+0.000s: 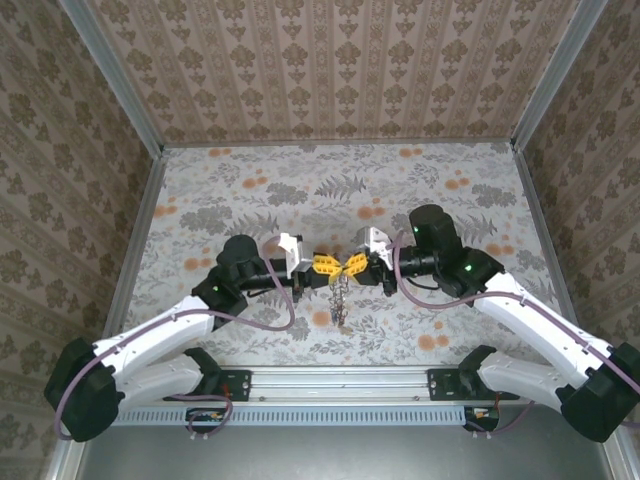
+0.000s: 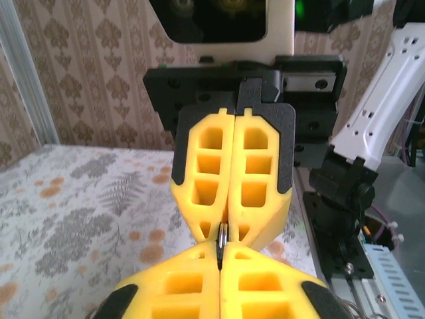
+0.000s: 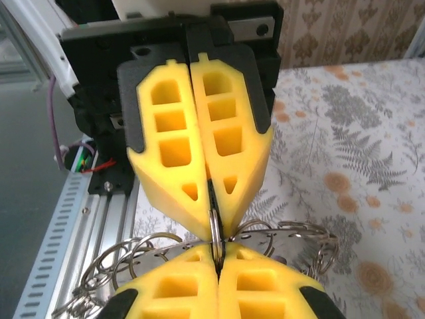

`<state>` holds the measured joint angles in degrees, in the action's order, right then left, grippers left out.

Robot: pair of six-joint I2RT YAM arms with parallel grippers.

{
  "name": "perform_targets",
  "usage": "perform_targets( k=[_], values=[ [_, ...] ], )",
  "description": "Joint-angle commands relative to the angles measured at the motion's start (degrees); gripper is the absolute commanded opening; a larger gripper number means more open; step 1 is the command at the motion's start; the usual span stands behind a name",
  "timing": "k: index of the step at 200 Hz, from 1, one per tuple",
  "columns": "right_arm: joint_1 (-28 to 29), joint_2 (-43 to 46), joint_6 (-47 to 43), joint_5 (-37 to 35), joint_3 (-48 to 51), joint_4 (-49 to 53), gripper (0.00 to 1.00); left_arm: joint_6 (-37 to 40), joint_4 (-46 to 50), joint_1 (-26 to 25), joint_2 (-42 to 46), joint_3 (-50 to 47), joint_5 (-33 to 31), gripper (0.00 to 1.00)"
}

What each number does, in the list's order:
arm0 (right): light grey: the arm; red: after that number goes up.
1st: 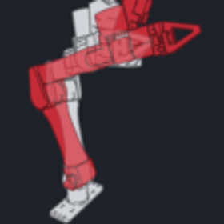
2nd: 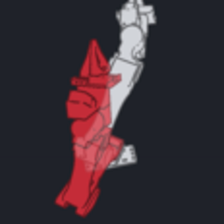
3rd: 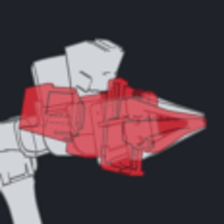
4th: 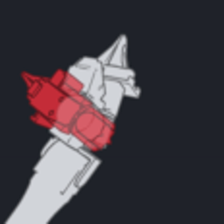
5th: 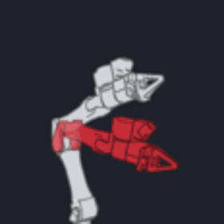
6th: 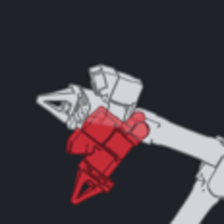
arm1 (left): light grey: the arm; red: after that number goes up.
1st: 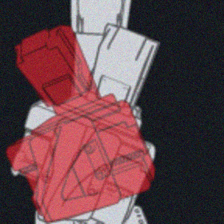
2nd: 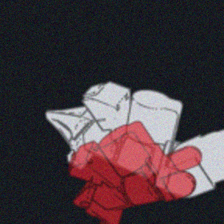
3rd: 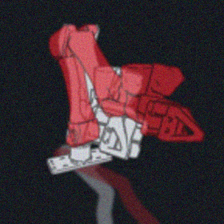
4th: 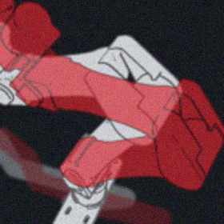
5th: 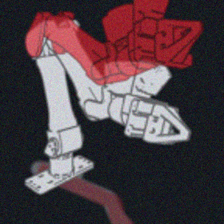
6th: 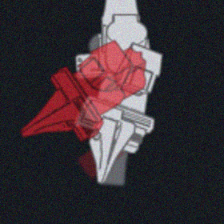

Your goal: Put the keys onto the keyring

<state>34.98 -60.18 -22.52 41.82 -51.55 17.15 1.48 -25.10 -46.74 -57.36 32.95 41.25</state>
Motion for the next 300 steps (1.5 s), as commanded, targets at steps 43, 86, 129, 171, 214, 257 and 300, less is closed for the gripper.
perform_targets(
  k=[43,86,129,171,214,257,300],
  values=[
    [4.08,-3.09,-12.90,-16.05,-10.56,20.72,0.00,10.09,26.13,-1.09,-1.66,9.45,-5.93,0.23],
    [6.22,-4.33,-14.57,-19.27,-11.91,21.88,0.00,9.42,24.15,-1.87,-4.35,11.56,-5.06,0.25],
    [7.18,-4.92,-14.99,-20.66,-12.61,22.43,0.00,9.36,23.71,-3.22,-6.53,12.75,-4.78,0.25],
    [7.66,-4.59,-14.40,-19.68,-11.74,18.67,0.00,10.19,24.64,-4.33,-8.85,14.07,-5.57,0.24],
    [7.80,-3.35,-14.02,-19.04,-10.95,16.81,0.00,10.56,23.26,-4.50,-9.06,13.99,-5.53,0.22],
    [7.75,-2.60,-13.17,-18.12,-9.62,15.45,0.02,10.99,20.83,-4.59,-9.09,13.85,-0.88,0.00],
    [1.42,1.52,-4.75,-8.77,-4.09,8.33,0.22,5.67,8.82,-3.42,-4.87,8.61,1.14,0.00]
  ],
)
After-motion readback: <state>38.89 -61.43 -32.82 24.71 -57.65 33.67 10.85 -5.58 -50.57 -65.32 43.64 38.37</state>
